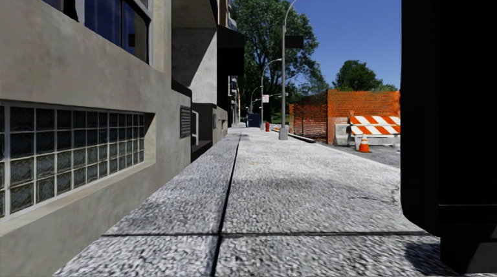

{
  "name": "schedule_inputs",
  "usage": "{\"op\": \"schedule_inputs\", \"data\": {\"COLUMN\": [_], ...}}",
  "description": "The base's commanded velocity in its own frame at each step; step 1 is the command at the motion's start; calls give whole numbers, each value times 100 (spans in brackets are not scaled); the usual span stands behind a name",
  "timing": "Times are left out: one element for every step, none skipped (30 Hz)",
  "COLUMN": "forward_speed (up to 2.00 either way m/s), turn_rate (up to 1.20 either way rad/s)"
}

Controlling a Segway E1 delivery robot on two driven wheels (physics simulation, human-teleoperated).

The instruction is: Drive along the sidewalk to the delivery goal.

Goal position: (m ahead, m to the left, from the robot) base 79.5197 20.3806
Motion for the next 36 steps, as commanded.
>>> {"op": "schedule_inputs", "data": {"forward_speed": [200,200,200,200,200,200,200,200,200,200,200,200,200,200,200,200,200,200,200,200,200,200,200,200,200,200,200,200,200,200,200,200,200,200,200,200], "turn_rate": [0,0,0,0,0,0,0,0,0,0,0,0,0,0,0,0,0,0,0,0,0,0,0,0,0,0,0,0,0,0,0,0,0,0,0,0]}}
